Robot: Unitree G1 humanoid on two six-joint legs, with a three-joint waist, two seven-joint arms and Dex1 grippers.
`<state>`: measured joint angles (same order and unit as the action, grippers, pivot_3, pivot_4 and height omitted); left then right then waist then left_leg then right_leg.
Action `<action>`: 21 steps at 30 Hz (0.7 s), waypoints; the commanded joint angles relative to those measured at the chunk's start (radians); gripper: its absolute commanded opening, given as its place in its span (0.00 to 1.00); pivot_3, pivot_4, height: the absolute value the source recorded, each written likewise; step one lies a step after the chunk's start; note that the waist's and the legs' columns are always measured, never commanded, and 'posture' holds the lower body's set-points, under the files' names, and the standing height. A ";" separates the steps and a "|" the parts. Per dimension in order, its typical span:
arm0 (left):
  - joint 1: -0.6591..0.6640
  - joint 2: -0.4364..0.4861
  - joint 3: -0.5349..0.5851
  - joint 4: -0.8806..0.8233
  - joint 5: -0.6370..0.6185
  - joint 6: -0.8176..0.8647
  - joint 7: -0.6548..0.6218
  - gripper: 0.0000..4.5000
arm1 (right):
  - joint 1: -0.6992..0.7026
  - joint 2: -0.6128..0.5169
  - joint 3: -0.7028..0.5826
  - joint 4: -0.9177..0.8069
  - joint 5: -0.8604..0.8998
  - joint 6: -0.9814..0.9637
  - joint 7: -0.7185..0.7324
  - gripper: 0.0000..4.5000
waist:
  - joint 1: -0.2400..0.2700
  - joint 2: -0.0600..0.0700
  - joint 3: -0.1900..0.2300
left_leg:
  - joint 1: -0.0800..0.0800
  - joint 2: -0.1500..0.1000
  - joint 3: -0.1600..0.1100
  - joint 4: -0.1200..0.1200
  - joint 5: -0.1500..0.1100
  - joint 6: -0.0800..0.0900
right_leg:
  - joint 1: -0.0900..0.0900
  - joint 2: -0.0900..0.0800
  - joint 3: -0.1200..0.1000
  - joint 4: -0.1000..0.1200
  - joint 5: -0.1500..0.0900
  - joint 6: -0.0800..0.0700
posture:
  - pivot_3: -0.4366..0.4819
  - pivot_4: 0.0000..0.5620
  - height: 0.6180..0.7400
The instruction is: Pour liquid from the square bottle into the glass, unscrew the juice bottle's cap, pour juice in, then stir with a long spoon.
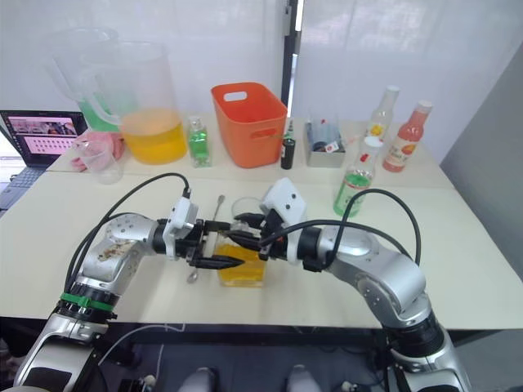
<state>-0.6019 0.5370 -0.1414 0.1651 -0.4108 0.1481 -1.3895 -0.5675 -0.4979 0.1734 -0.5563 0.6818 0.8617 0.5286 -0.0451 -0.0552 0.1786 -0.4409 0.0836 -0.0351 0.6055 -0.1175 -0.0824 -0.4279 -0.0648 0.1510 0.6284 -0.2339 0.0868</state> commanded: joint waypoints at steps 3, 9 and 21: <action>-0.012 0.004 -0.015 -0.012 0.060 -0.016 0.044 0.62 | -0.027 0.031 -0.074 -0.035 0.065 -0.004 0.010 0.24 | 0.000 0.000 0.000 | 0.000 0.000 0.000 0.000 0.000 0.000 | 0.000 0.000 0.000 0.000 0.000 0.000 | 0.48 0.27 1.00; -0.012 0.007 -0.019 -0.011 0.066 -0.012 0.044 0.62 | -0.039 0.059 -0.119 -0.028 0.112 0.030 -0.009 0.24 | -0.001 0.000 0.000 | 0.000 0.000 0.000 -0.001 0.000 0.000 | 0.000 0.000 0.000 0.000 0.000 0.000 | 0.48 0.27 1.00; -0.020 0.007 -0.013 -0.014 0.051 0.005 0.042 0.62 | 0.000 -0.080 -0.359 -0.007 0.139 -0.020 0.026 0.24 | 0.002 0.000 0.000 | -0.001 0.000 0.000 -0.001 0.000 0.000 | 0.001 0.000 0.000 -0.003 0.000 0.000 | 0.48 0.27 1.00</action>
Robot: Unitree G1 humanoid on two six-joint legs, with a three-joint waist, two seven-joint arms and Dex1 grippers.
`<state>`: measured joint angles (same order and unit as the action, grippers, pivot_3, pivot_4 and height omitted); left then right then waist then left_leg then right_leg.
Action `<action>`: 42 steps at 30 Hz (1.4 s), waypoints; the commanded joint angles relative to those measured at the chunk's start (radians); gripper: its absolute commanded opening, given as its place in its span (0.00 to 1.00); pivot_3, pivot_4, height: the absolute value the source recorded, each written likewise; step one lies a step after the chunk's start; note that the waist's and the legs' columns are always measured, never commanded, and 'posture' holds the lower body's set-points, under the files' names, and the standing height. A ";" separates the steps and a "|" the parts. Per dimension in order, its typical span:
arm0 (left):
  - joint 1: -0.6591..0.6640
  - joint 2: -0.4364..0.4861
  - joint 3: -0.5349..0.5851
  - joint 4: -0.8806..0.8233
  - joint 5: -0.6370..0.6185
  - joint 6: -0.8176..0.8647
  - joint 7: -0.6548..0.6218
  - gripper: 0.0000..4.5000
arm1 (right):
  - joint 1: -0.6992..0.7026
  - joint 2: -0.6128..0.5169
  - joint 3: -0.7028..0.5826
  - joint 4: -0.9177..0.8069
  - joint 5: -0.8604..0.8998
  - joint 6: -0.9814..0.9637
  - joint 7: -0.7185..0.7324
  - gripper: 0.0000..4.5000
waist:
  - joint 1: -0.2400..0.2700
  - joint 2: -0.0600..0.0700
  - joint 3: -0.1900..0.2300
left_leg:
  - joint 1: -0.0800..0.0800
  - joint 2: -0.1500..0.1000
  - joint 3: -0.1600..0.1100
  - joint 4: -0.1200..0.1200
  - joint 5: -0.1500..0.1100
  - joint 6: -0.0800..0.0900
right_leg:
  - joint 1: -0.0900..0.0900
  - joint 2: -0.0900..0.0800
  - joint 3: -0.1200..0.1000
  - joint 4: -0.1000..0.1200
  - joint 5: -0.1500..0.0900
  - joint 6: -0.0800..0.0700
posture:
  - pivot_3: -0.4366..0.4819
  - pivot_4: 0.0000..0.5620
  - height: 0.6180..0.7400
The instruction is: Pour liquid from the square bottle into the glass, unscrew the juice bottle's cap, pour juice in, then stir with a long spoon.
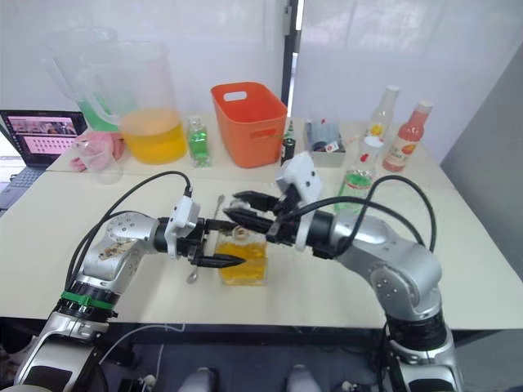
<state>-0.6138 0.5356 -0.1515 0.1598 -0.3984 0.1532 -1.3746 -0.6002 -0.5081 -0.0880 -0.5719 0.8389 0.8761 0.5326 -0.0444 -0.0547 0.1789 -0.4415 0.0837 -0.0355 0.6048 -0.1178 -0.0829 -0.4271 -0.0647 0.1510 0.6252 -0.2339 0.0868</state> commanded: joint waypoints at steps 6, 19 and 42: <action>-0.014 -0.003 -0.006 -0.011 0.025 0.005 0.023 0.62 | 0.270 -0.215 -0.299 0.137 -0.156 -0.168 0.046 0.24 | 0.000 0.001 0.000 | 0.000 0.000 0.000 -0.001 0.000 0.000 | 0.001 0.000 0.000 -0.003 0.000 0.000 | 0.48 0.27 1.00; -0.046 -0.035 -0.010 0.035 0.035 -0.006 0.014 0.62 | 0.400 0.016 -0.482 0.444 -0.380 -0.451 -0.282 0.24 | -0.005 0.005 0.000 | 0.000 -0.002 0.000 0.001 0.000 0.000 | 0.003 0.000 0.001 -0.003 0.000 0.000 | 0.48 0.27 1.00; 0.025 -0.001 0.013 -0.080 0.035 0.027 0.062 0.62 | 0.125 0.061 -0.316 1.124 -0.563 -0.769 -0.316 0.24 | -0.025 0.006 0.000 | 0.001 -0.002 -0.003 -0.007 0.001 0.001 | 0.004 0.000 0.001 -0.005 -0.002 0.003 | 0.48 0.27 1.00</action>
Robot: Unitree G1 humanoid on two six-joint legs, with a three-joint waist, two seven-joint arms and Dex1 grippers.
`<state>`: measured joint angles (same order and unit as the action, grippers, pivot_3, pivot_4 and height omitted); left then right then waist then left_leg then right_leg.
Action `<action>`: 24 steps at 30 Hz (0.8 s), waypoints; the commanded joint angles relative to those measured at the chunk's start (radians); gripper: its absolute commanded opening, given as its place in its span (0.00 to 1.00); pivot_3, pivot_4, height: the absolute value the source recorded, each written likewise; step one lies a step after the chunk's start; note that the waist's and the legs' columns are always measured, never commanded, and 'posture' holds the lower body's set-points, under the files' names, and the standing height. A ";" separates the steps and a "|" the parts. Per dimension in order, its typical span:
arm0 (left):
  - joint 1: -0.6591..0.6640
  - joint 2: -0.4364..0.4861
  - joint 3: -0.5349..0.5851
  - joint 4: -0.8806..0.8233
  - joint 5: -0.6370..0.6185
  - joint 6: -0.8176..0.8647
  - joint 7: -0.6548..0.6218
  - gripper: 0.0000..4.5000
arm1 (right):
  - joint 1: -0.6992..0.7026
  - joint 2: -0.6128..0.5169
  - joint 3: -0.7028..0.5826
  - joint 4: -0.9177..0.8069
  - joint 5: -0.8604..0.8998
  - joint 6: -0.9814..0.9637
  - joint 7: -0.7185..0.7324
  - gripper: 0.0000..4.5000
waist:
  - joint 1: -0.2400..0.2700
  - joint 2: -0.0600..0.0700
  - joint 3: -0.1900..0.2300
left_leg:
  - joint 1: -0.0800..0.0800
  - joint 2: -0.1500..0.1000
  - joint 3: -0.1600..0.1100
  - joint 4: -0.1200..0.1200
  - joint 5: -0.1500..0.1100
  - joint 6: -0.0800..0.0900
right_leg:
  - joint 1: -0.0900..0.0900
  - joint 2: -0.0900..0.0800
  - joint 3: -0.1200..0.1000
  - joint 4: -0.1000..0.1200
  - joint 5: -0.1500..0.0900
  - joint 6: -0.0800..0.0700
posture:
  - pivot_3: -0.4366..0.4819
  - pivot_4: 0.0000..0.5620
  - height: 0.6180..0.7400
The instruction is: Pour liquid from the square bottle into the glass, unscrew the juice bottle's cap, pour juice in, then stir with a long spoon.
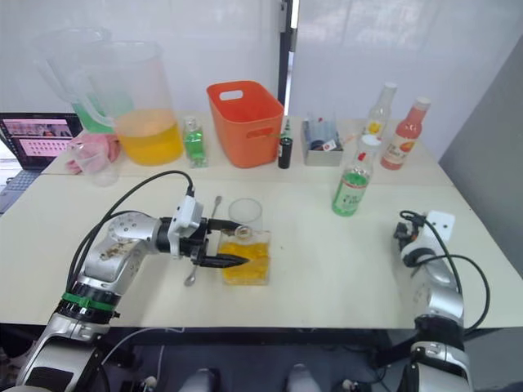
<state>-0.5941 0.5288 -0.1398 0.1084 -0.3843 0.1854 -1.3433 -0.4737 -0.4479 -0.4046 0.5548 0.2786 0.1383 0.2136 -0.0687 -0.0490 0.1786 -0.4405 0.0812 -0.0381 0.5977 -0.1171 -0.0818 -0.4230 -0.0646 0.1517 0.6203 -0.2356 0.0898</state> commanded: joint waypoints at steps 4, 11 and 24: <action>0.016 0.013 0.002 -0.042 0.022 -0.004 0.036 0.62 | 0.005 0.008 -0.005 -0.003 0.010 -0.029 0.006 0.24 | -0.002 0.000 0.000 | 0.000 0.000 0.000 0.000 0.000 0.000 | 0.000 0.000 0.000 0.000 0.000 0.000 | 0.48 0.27 1.00; 0.017 0.017 0.003 -0.038 0.021 -0.007 0.039 0.62 | 0.038 -0.005 -0.001 -0.086 0.005 -0.036 0.013 0.76 | -0.002 0.000 0.000 | 0.000 0.000 0.000 0.000 0.000 0.000 | 0.000 0.000 0.000 0.000 0.000 0.000 | 0.48 0.27 1.00; 0.010 0.016 0.010 -0.030 0.004 -0.004 0.028 0.62 | 0.172 -0.111 -0.018 -0.592 0.077 0.048 0.128 1.00 | 0.000 0.001 0.000 | 0.000 0.000 0.000 0.000 0.000 0.000 | -0.001 0.000 0.000 0.001 0.000 0.000 | 0.48 0.27 1.00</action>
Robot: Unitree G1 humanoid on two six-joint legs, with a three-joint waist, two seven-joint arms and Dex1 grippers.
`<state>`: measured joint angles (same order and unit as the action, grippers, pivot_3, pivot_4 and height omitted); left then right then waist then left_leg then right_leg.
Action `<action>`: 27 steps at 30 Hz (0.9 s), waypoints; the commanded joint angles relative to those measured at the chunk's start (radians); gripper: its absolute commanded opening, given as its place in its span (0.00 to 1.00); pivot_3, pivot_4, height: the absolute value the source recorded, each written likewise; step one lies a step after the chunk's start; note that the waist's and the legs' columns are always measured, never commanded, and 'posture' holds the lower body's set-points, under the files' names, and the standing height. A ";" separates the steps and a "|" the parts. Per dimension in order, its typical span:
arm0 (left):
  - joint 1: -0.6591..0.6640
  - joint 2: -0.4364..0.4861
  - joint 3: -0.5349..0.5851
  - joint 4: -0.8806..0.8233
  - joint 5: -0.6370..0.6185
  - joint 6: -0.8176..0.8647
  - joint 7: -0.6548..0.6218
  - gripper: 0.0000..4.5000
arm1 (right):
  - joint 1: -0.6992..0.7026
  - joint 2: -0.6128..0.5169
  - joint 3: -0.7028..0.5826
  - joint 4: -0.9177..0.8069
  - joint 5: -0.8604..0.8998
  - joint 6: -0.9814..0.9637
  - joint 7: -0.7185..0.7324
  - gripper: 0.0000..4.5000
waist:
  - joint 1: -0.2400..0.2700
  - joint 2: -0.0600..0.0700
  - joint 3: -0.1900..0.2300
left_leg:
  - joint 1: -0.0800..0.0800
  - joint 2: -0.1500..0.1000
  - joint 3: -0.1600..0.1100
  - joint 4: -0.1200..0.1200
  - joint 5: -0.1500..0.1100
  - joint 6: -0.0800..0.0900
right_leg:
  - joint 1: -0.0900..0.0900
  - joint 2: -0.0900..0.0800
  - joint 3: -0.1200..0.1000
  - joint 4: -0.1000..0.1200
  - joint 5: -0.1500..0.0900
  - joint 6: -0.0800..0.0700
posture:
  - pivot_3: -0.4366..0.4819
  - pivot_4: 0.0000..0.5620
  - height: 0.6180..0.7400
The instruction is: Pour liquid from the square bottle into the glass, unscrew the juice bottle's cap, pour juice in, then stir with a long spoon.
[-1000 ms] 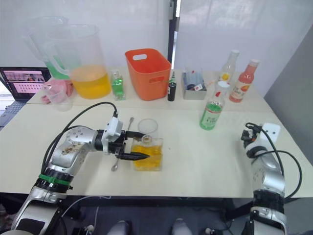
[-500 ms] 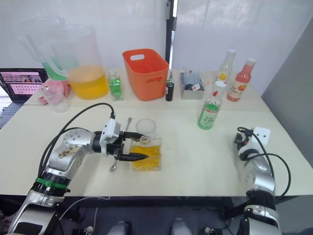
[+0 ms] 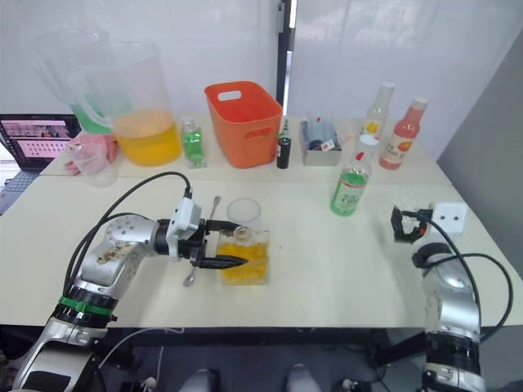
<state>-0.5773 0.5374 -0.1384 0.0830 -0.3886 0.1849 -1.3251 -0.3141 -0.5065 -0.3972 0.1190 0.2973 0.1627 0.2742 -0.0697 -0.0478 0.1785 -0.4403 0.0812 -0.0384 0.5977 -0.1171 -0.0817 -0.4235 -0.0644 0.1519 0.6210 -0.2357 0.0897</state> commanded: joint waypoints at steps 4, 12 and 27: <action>-0.023 0.004 0.030 -0.035 -0.045 0.053 0.013 0.62 | 0.051 -0.123 -0.011 -0.325 0.159 0.122 0.186 1.00 | 0.000 0.000 0.000 | 0.000 0.000 0.000 0.000 0.000 0.000 | 0.000 0.000 0.000 0.000 0.000 0.000 | 0.48 0.27 1.00; -0.033 0.056 0.101 -0.176 -0.157 0.206 0.034 0.62 | 0.088 -0.264 0.016 -0.565 0.408 0.367 0.386 1.00 | 0.000 0.001 0.001 | -0.002 0.000 0.000 0.000 0.000 0.000 | -0.003 0.000 0.000 0.001 -0.001 0.000 | 0.48 0.27 1.00; 0.075 0.363 0.343 -0.280 -0.288 0.403 0.017 0.62 | 0.056 -0.451 0.029 -0.655 0.812 0.661 0.591 1.00 | -0.001 -0.002 0.003 | -0.002 0.001 0.000 -0.002 0.000 0.000 | -0.006 0.000 0.000 0.001 -0.002 -0.002 | 0.48 0.27 1.00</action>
<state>-0.4898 0.8628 0.1425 -0.1776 -0.6359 0.6110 -1.2633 -0.2434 -0.9516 -0.3622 -0.5220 1.0708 0.8168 0.8512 -0.0702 -0.0494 0.1813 -0.4426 0.0822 -0.0385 0.5958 -0.1173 -0.0819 -0.4295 -0.0641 0.1514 0.6223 -0.2379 0.0877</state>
